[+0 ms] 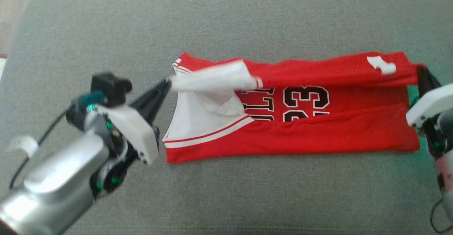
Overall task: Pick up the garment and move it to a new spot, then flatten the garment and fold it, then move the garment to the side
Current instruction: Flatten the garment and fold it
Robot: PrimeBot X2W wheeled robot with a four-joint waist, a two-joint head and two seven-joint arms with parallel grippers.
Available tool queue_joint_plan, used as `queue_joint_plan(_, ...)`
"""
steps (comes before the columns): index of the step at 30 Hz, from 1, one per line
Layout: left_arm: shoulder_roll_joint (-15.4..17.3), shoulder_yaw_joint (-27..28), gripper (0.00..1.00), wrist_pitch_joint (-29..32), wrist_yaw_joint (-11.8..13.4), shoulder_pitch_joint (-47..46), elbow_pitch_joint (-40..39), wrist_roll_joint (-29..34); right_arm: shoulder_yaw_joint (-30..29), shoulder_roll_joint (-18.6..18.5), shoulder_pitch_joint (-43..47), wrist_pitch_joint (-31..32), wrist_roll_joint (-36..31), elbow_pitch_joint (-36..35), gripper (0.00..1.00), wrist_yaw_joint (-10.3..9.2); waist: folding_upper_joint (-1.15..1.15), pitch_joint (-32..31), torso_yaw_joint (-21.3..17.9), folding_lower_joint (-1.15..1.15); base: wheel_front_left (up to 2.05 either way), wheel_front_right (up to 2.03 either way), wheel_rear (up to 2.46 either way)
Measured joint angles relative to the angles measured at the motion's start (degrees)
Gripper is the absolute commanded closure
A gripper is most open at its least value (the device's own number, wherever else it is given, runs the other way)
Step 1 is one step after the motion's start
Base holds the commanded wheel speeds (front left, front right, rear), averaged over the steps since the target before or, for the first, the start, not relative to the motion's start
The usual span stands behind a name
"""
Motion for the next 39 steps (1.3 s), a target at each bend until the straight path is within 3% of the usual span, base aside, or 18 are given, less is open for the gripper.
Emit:
queue_joint_plan(6,1.16,-1.33,1.00,0.23,2.97,4.58,-3.69,-0.91,-1.34,0.10,4.72,1.55,0.01,-2.85,1.00,0.00,0.00,-0.65,0.52,0.00,0.00,0.00,0.00)
queue_joint_plan(13,0.66,-1.82,1.00,-1.48,5.05,7.26,-2.47,-0.75,-2.70,1.82,8.89,3.37,-0.13,-5.98,1.00,0.00,0.00,-1.74,0.21,0.00,0.00,0.00,0.00)
queue_joint_plan(14,0.35,-1.81,0.99,-1.91,5.16,7.77,-1.86,-0.80,-2.78,2.01,9.39,3.67,-0.23,-6.35,0.89,0.00,0.00,-2.00,0.12,0.00,0.00,0.00,0.00)
queue_joint_plan(15,-0.46,-1.59,0.36,-2.68,5.42,9.11,-0.75,-1.57,-3.32,2.26,10.53,4.08,-0.70,-7.23,0.00,0.00,0.00,-2.60,-0.13,0.00,0.00,0.00,0.00)
queue_joint_plan(17,-1.71,-1.20,0.00,-3.80,5.93,10.52,-0.04,-2.20,-4.35,2.49,11.68,3.99,-1.18,-8.06,0.00,0.00,0.00,-3.33,-0.32,0.00,0.00,0.00,0.00)
queue_joint_plan(26,-6.00,5.56,0.00,-6.17,10.01,16.96,1.00,-1.46,-5.80,4.34,18.38,-3.85,-8.45,-14.51,0.00,0.00,0.00,-7.71,-1.09,0.00,0.00,0.00,0.00)
queue_joint_plan(32,-10.43,15.35,0.00,-6.23,12.79,27.34,-0.43,7.43,-6.47,9.05,24.71,-7.40,-10.95,-16.83,0.00,0.00,0.00,-11.87,-1.72,0.00,0.00,0.00,0.00)
queue_joint_plan(39,-17.07,27.85,0.00,-6.23,13.46,39.19,-4.99,19.25,-8.58,12.89,27.70,-10.01,-14.22,-17.66,0.00,0.00,0.00,-14.76,-1.94,0.00,0.00,0.00,0.00)
